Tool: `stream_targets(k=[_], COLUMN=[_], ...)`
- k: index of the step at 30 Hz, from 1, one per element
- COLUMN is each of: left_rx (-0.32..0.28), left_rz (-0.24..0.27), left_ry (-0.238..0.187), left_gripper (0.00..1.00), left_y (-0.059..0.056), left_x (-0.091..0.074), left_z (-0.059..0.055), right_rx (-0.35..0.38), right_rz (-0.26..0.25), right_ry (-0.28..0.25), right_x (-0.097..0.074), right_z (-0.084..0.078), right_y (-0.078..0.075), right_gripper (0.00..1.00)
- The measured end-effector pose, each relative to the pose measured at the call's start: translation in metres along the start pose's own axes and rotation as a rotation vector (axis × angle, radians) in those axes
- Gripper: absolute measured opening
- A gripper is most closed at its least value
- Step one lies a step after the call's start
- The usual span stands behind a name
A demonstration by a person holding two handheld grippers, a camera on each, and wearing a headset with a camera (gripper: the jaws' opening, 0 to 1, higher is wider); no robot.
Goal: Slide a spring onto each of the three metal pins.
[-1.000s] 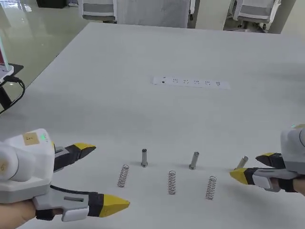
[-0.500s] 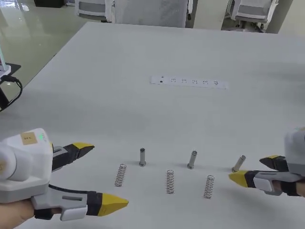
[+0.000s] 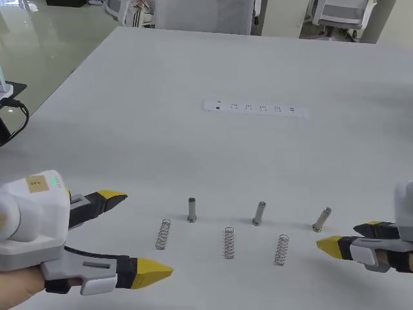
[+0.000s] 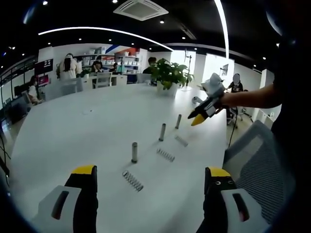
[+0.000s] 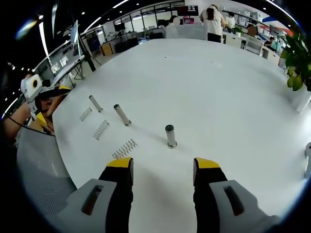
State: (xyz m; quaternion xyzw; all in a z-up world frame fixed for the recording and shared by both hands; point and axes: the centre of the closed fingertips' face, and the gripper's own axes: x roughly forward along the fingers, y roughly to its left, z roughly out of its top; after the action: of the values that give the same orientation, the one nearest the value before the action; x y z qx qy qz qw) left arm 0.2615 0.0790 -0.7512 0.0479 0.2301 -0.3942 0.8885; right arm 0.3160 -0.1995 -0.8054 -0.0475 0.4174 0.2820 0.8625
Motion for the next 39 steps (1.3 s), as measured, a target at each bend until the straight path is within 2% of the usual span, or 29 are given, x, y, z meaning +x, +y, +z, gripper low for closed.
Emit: stream_targets(k=[5,13,24,36,39], left_rx=[-0.002,0.001,-0.002,-0.004,-0.003], left_rz=[-0.003,-0.004,0.0,0.004,0.0], left_ry=[0.001,0.008,0.003,0.006,0.012], left_gripper=[0.88,0.87,0.87,0.87,0.86], left_y=[-0.001,-0.002,-0.002,-0.001,-0.002], left_x=[0.001,0.002,0.0,0.0,0.001], left_z=[-0.001,-0.003,-0.003,-0.004,-0.005], right_rx=[0.026,0.037,0.015,0.016,0.008], right_rz=[0.022,0.077,0.134,0.157,0.167], right_ry=[0.02,0.055,0.081,0.11,0.117], right_x=[-0.004,-0.002,0.008,0.019,0.023], right_z=[-0.004,-0.011,-0.005,-0.003,-0.001], right_y=[0.006,0.026,0.052,0.062,0.069], right_gripper=[0.43,0.39,0.36,0.33,0.33])
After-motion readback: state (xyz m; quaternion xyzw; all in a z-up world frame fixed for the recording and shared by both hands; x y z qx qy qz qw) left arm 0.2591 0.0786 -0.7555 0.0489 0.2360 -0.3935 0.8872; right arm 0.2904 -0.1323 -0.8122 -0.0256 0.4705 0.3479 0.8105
